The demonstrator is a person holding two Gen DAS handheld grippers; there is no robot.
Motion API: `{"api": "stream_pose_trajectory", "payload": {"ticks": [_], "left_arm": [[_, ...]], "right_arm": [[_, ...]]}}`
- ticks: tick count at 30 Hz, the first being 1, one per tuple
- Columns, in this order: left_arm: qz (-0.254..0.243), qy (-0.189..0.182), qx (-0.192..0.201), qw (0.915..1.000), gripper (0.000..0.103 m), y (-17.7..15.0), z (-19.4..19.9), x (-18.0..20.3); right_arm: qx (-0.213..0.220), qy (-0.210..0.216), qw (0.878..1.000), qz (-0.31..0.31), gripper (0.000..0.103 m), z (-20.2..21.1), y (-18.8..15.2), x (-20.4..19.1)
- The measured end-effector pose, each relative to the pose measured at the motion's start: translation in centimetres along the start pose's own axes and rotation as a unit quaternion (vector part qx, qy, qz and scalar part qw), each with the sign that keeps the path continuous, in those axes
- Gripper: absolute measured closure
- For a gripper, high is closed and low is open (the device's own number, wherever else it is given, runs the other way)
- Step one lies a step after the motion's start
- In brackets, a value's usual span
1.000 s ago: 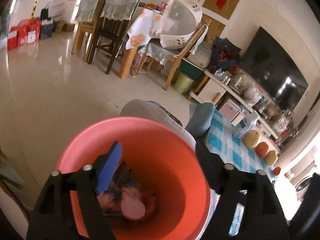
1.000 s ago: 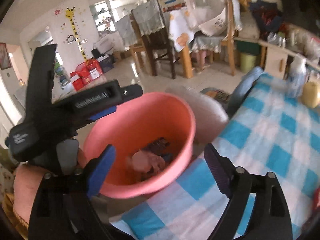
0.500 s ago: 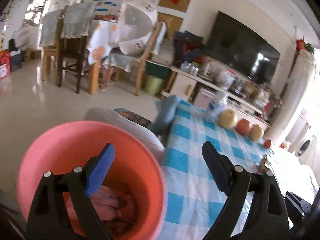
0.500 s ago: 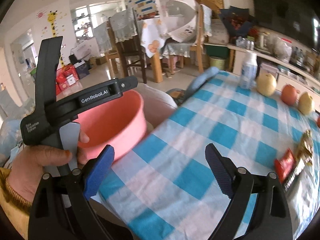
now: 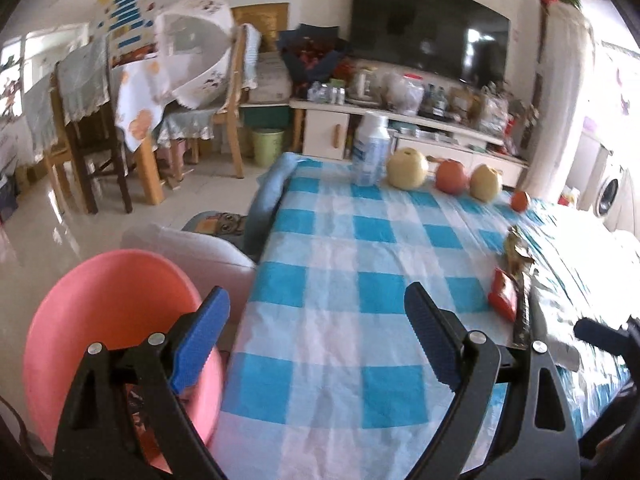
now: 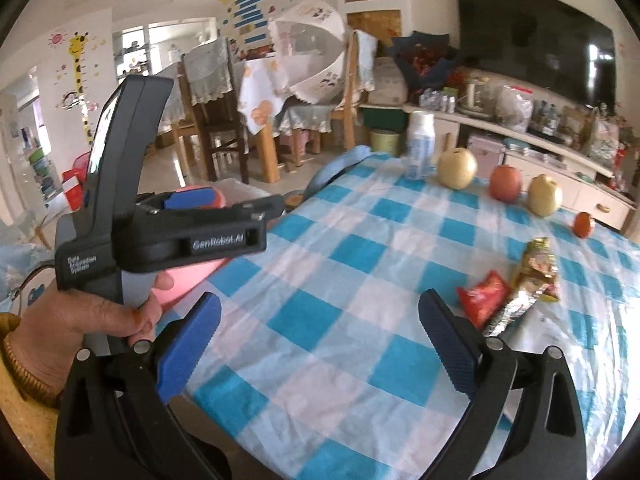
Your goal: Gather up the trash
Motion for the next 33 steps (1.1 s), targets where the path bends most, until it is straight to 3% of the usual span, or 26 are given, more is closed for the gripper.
{"api": "stream_pose_trajectory", "payload": {"ticks": [6, 13, 33], "left_arm": [[-0.046, -0.024, -0.012, 0.9986, 0.013, -0.6, -0.7, 4.1], [-0.063, -0.043, -0.019, 0.9969, 0.013, -1.2, -1.3, 7.6], [-0.073, -0.068, -0.031, 0.9945, 0.013, -2.5, -2.7, 13.7]], "right_arm": [[0.011, -0.044, 0.999, 0.000, 0.005, 0.9, -1.0, 3.0], [0.016, -0.081, 0.997, 0.007, 0.005, 1.7, -2.2, 5.7], [-0.006, -0.100, 0.995, 0.001, 0.005, 3.0, -5.4, 11.7]]}}
Point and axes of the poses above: each gripper's, at about its wrist camera, not at the fingertips, and z roughly against the way its jaws point, x to its right, y to its top, the point moved 6 cm from there along -z, roughly the way its jaws point, and after that the axes turned 14 degrees about -y, right-handed, at the moved point
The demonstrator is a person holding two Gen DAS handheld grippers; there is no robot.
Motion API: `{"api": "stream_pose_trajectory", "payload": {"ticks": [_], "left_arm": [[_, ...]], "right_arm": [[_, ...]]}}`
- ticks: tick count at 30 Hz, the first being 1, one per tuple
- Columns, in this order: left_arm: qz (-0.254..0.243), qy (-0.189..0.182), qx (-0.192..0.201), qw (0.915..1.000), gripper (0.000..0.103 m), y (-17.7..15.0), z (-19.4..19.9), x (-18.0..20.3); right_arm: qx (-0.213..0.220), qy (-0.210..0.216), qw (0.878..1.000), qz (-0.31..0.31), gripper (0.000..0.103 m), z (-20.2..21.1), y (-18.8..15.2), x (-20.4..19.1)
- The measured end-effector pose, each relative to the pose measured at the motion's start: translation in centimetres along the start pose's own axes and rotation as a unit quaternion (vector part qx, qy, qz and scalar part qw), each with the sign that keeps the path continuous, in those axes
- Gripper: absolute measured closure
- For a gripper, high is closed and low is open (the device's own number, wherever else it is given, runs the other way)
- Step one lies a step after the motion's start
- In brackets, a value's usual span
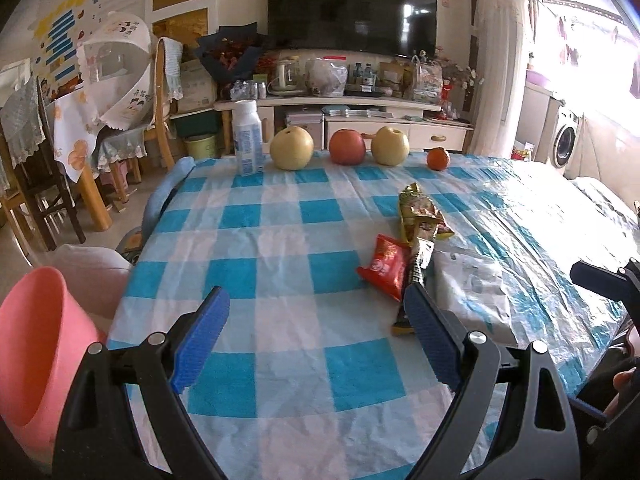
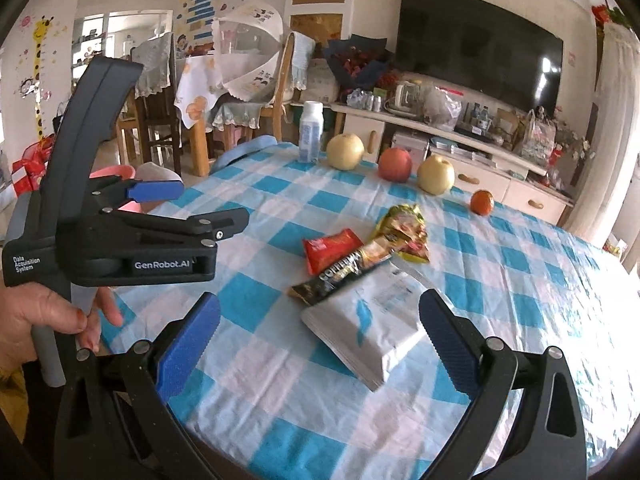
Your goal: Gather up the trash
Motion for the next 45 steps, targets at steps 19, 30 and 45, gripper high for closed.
{"api": "stream_pose_trajectory", "payload": {"ticks": [19, 30, 45], "left_arm": [[-0.018, -0.027, -0.029, 0.9990, 0.013, -0.1, -3.0, 4.0], [-0.047, -0.045, -0.055, 0.9964, 0.015, 1.5, -7.3, 5.7], [-0.073, -0.083, -0.120, 0.9866, 0.048, 2.1, -14.7, 7.5]], "right_arm": [[-0.071, -0.021, 0.985, -0.154, 0.005, -2.6, -2.7, 12.3], [-0.106, 0.021, 0.960, -0.257, 0.005, -5.9, -2.9, 16.1], [-0.121, 0.046, 0.962, -0.241, 0.005, -13.5, 1.1, 15.4]]}}
Point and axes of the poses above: each gripper's, at about its wrist camera, not at the fingertips, and z roughly against the way its jaws point, x to its right, y to its top, the point moved 6 cm from there along -z, roughly the way its jaws point, and after that the axes turned 14 degrees about -y, right-handed, at the moved point
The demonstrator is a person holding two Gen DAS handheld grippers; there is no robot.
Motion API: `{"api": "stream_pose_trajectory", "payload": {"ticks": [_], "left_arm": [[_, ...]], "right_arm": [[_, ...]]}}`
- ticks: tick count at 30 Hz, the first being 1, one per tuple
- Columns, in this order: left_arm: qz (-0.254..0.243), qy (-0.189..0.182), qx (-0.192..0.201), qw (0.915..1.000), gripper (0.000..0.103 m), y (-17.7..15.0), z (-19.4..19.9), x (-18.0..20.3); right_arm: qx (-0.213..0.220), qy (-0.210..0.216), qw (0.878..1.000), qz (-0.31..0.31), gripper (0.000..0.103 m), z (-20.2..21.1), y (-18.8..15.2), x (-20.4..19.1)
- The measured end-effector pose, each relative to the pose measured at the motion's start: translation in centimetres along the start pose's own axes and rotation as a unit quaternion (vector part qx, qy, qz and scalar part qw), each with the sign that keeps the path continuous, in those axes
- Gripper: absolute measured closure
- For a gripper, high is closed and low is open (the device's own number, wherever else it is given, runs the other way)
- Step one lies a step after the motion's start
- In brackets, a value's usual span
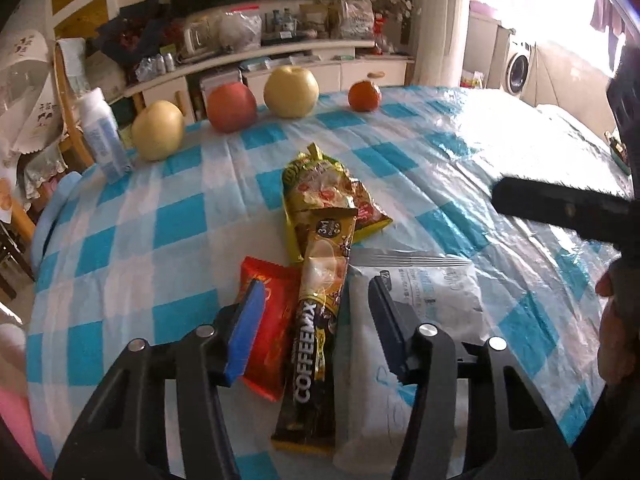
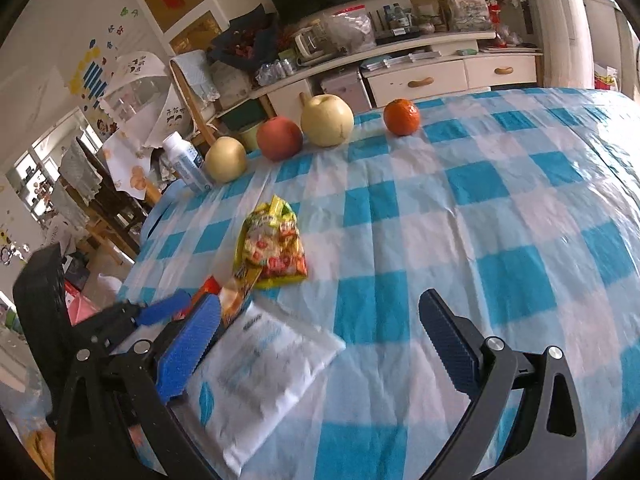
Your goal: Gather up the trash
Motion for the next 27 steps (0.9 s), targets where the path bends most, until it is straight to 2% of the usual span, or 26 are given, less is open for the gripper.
{"api": "stream_pose_trajectory", "payload": {"ticks": [10, 18, 21, 27], "left_arm": [[0.019, -0.008, -0.007, 0.9998, 0.059, 0.9, -1.9, -0.8], [0.018, -0.021, -0.008, 0.9996, 0.062, 1.3, -2.8, -0.3], [0.020, -0.025, -0.006, 0.9995, 0.063, 1.3, -3.0, -0.4], [0.014, -0.028, -0.002, 0.9995, 0.071, 1.3, -3.2, -0.1]], "right_arm": [[-0.015, 0.013, 1.000, 0.023, 0.005, -4.6, 2.4, -3.1], [-0.024, 0.020, 0.998, 0.058, 0.006, -7.2, 3.2, -5.1], [-0.037, 0.029, 0.997, 0.057, 0.023, -8.3, 3.4, -5.4], [-0.050, 0.031, 0.995, 0.079, 0.024, -9.8, 3.7, -6.0]]}}
Point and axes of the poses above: each gripper's, at about its wrist camera, not at the fingertips, and z roughly against the way its jaws point, x to its right, y to its top, the point moved 6 cm from there along -z, roughly the way its jaws point, and after that the axes turned 14 degrees about -y, right-handed, at the moved point
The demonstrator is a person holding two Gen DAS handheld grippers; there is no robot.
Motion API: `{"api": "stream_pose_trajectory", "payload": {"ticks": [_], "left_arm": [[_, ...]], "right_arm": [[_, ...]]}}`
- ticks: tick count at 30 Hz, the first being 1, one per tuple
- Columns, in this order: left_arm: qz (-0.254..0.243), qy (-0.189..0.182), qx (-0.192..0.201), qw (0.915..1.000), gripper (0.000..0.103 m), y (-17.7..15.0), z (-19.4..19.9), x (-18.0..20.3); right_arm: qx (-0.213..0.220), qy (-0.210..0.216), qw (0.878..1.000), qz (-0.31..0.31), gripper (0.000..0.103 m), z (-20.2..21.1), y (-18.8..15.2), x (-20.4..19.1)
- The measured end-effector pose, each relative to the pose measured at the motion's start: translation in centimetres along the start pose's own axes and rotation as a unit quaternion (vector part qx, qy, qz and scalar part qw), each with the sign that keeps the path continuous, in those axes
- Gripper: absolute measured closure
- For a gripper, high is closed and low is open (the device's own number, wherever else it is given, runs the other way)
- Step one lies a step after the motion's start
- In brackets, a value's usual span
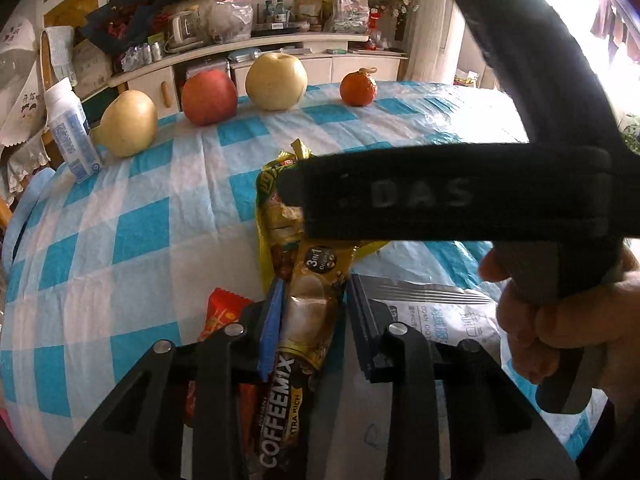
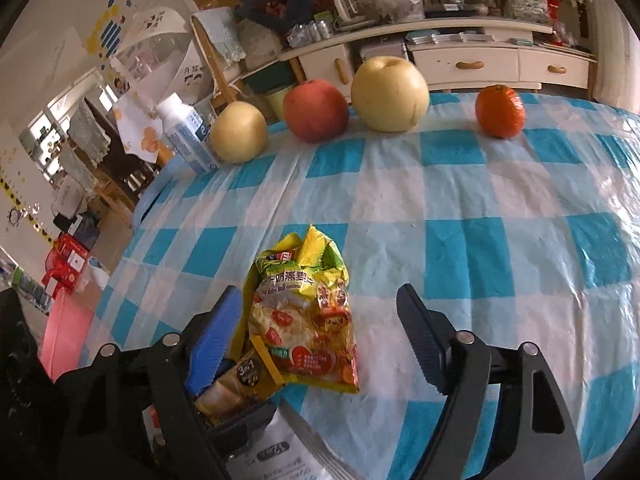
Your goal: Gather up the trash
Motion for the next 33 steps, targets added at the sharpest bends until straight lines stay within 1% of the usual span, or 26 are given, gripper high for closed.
{"api": "stream_pose_trajectory", "payload": {"ticks": [3, 6, 8, 9, 10, 11, 12, 14, 17, 18, 20, 22, 27, 33], "left_arm": [[0.004, 0.000, 0.001, 1.0000, 0.073, 0.0, 0.0, 0.0], [0.006, 0.002, 0.002, 1.0000, 0.075, 0.0, 0.0, 0.0], [0.012, 0.000, 0.003, 0.9999, 0.076, -0.1, 0.1, -0.2], [0.014, -0.001, 0.002, 0.9999, 0.076, -0.2, 0.1, -0.3], [0.015, -0.003, 0.001, 0.9999, 0.076, -0.3, 0.1, -0.4], [0.017, -0.005, 0.002, 0.9999, 0.076, -0.4, 0.2, -0.4], [0.017, -0.007, 0.002, 0.9998, 0.076, -0.5, 0.3, -0.5], [0.021, -0.008, 0.004, 0.9997, 0.077, -0.6, 0.5, -0.6], [0.029, -0.010, 0.009, 0.9995, 0.077, -0.7, 0.8, -1.0], [0.032, -0.010, 0.011, 0.9994, 0.077, -0.7, 0.9, -1.2], [0.038, -0.013, 0.015, 0.9991, 0.078, -0.8, 1.2, -1.5], [0.056, -0.026, 0.023, 0.9978, 0.078, -0.8, 1.6, -1.9], [0.066, -0.025, 0.033, 0.9970, 0.078, -0.8, 2.4, -2.7], [0.075, -0.021, 0.054, 0.9955, 0.078, -0.5, 4.1, -3.7]], "right_arm": [[-0.008, -0.012, 1.000, 0.020, 0.024, -0.9, -0.1, -0.2], [-0.003, -0.016, 0.999, 0.032, 0.025, -1.0, 0.0, -0.3], [0.002, -0.023, 0.999, 0.036, 0.033, -1.1, 0.1, -0.1], [0.002, -0.020, 0.999, 0.034, 0.042, -1.1, 0.1, -0.1], [0.002, -0.014, 0.999, 0.031, 0.053, -1.1, 0.1, 0.0], [0.003, -0.012, 0.999, 0.031, 0.056, -1.1, 0.1, -0.1], [0.008, -0.021, 0.999, 0.037, 0.059, -1.0, 0.1, -0.2], [0.014, -0.028, 0.999, 0.045, 0.061, -0.8, 0.1, -0.4], [0.019, -0.030, 0.998, 0.043, 0.067, -0.4, 0.2, -0.4], [0.020, -0.028, 0.999, 0.039, 0.070, -0.3, 0.2, -0.3], [0.025, -0.028, 0.999, 0.035, 0.072, 0.0, 0.4, -0.1], [0.030, -0.031, 0.999, 0.032, 0.073, 0.3, 0.4, 0.1], [0.051, -0.034, 0.998, 0.026, 0.076, 1.5, 0.7, 0.4], [0.064, -0.020, 0.998, 0.022, 0.076, 2.8, 0.7, 0.0]]}}
Point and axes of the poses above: each gripper's, at about its wrist camera, not at the fingertips, and z roughly against the way its jaws point, x to its right, y to its top, the point moved 6 cm from there along -z, roughly the way its jaws point, and after that the axes turned 14 degrees about -y, right-handed, at the moved point
